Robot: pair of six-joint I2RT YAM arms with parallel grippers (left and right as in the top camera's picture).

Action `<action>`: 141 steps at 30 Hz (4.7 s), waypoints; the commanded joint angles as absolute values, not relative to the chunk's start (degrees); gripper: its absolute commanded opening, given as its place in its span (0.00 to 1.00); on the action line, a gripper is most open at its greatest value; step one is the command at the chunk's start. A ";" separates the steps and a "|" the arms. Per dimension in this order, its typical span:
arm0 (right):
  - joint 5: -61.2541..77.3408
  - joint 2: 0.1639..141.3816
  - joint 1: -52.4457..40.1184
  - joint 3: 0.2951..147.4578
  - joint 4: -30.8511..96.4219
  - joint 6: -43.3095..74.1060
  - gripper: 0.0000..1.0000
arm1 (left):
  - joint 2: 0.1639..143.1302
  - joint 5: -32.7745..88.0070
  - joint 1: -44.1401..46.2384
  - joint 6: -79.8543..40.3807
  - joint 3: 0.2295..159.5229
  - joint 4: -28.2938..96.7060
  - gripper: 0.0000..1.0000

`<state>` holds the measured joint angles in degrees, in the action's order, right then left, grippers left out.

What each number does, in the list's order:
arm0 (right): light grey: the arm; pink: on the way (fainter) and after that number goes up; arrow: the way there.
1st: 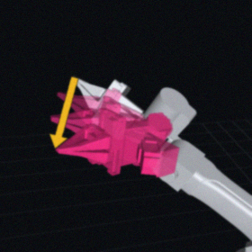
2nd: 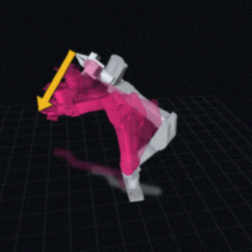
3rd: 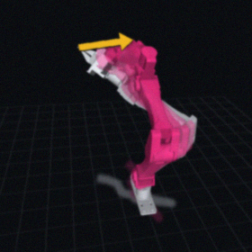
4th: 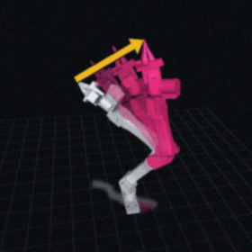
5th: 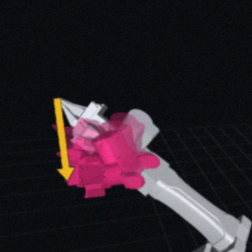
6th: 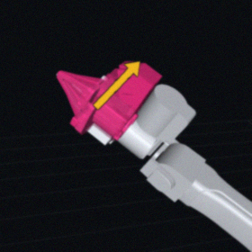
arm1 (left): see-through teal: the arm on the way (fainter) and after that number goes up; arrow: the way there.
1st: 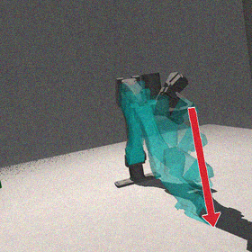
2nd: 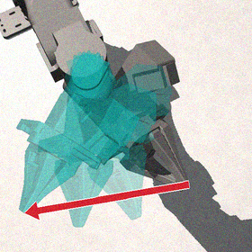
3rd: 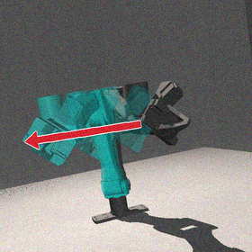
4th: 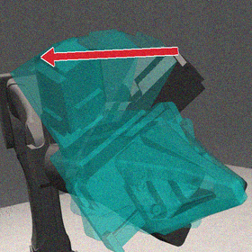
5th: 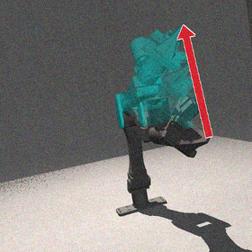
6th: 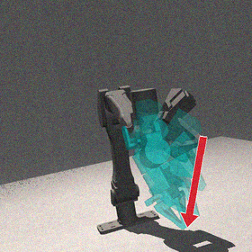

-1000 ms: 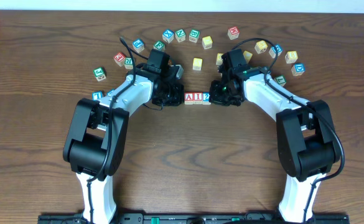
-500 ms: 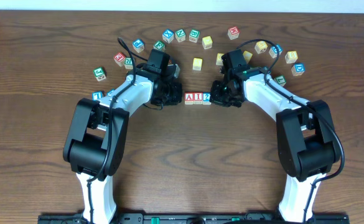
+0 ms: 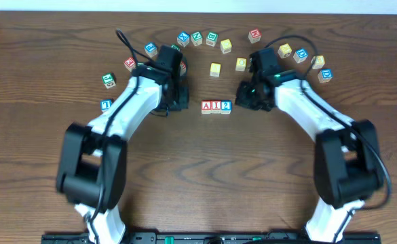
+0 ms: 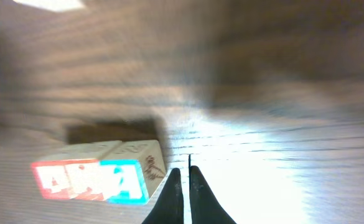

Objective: Spell out AI2

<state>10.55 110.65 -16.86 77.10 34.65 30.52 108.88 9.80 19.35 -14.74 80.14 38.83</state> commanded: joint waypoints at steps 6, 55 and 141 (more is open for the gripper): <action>7.81 95.55 -13.72 77.19 38.50 22.15 0.01 | 89.62 3.16 18.31 -12.25 82.39 40.16 0.08; -9.98 55.33 -13.06 76.75 57.89 15.09 0.99 | 67.83 -4.56 16.14 -12.27 82.37 44.80 0.99; 8.05 0.30 -4.71 0.32 3.66 4.62 0.99 | 67.05 -6.13 15.55 -12.21 82.37 49.45 1.00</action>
